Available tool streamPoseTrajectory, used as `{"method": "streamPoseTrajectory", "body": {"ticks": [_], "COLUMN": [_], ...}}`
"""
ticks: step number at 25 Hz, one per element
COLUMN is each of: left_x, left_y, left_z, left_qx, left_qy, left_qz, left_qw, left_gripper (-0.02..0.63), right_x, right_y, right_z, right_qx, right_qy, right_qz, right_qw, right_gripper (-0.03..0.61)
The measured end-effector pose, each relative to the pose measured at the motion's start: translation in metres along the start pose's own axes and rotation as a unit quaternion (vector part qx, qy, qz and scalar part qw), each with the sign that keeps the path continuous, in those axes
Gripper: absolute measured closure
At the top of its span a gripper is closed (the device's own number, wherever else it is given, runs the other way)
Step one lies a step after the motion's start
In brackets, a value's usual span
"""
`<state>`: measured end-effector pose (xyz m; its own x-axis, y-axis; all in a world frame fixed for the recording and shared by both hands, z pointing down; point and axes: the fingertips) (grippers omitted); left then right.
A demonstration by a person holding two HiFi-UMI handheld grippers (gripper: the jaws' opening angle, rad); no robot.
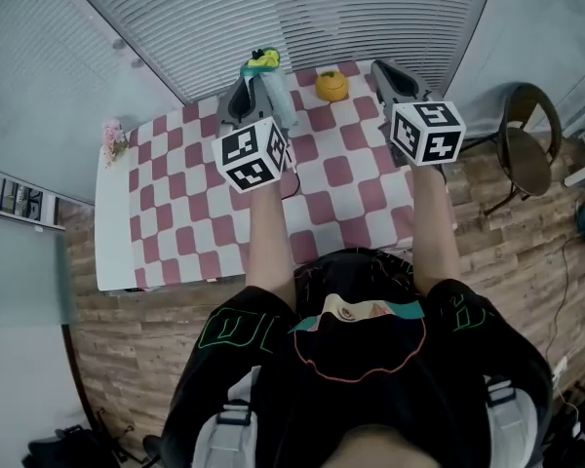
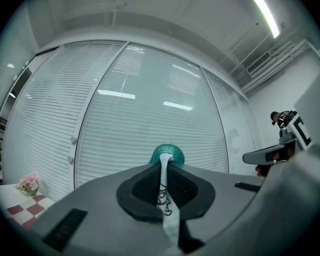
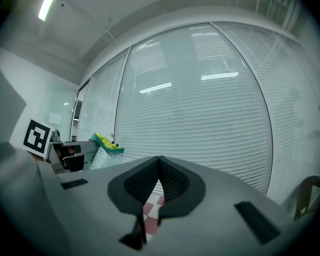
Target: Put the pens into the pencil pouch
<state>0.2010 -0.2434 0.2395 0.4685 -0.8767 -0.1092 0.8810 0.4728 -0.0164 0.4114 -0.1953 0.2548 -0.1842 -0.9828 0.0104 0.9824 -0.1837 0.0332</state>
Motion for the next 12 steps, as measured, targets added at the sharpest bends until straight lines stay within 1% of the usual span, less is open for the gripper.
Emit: {"method": "streamPoseTrajectory", "body": {"ticks": [7,12], "left_x": [-0.0002,-0.0007], "left_y": [0.0027,0.0009], "left_z": [-0.0058,-0.0058], "left_qx": [0.004,0.001], "left_qy": [0.008,0.009], "left_qz": [0.007,0.007], "left_qw": [0.9999,0.9999], "left_gripper": [0.611,0.611], "right_x": [-0.0005,0.0004], "right_y": [0.0024,0.0021], "right_z": [-0.0066,-0.0061], "right_qx": [0.003,0.004], "right_qy": [0.012,0.012], "right_qz": [-0.002,-0.004], "right_qw": [1.000,1.000], "right_gripper": [0.577,0.577]}}
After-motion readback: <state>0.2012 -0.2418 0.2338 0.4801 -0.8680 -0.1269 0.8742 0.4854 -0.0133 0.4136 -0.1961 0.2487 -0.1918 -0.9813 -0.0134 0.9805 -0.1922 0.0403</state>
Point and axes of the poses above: the fingertips, and each gripper's own axes: x forward along the fingers, y to its right, z out of its underside, and after that the axes turned 3 degrees about z, right-handed
